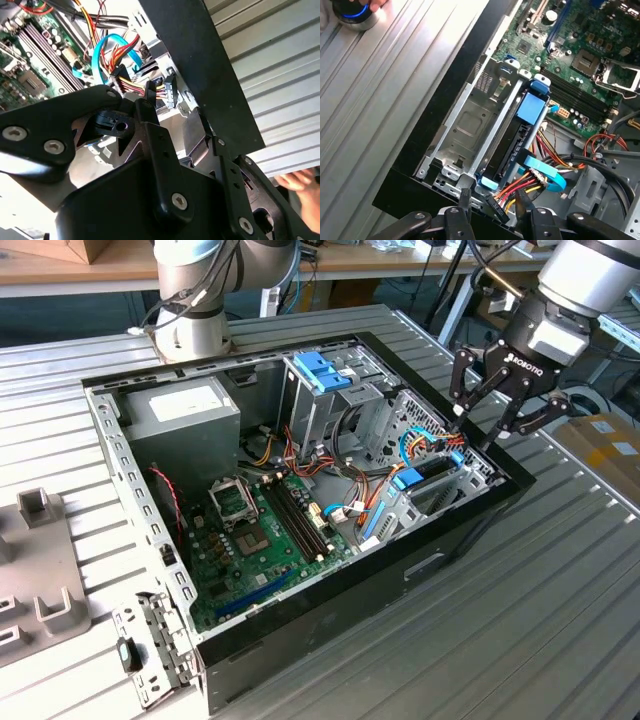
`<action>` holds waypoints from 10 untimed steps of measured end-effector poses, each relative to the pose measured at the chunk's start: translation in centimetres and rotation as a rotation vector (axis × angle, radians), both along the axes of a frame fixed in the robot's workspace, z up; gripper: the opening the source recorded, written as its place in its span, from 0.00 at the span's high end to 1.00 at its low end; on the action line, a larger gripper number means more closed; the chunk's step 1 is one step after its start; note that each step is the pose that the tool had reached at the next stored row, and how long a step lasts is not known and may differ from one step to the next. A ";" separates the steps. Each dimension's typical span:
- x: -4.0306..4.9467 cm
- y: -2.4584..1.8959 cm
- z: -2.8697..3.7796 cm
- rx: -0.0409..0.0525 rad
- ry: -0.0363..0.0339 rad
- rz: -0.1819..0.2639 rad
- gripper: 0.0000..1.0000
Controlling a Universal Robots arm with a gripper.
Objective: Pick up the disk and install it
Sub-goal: 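Insert the first disk wire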
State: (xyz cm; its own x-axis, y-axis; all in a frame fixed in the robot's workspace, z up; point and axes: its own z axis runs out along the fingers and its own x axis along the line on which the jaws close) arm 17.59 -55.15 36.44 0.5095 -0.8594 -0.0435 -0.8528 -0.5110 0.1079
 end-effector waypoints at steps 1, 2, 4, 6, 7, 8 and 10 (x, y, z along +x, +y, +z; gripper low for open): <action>0.01 0.00 0.00 0.0000 0.0000 0.018 0.52; 0.04 0.00 0.00 0.0002 0.0000 0.035 0.52; 0.14 0.00 0.00 0.0017 0.0000 0.079 0.52; 0.17 0.00 0.00 0.0019 0.0000 0.102 0.52; 0.18 0.00 -0.01 0.0020 0.0000 0.113 0.52; 0.18 0.00 0.00 0.0019 0.0000 0.124 0.52; 0.18 0.00 0.00 0.0018 0.0000 0.146 0.52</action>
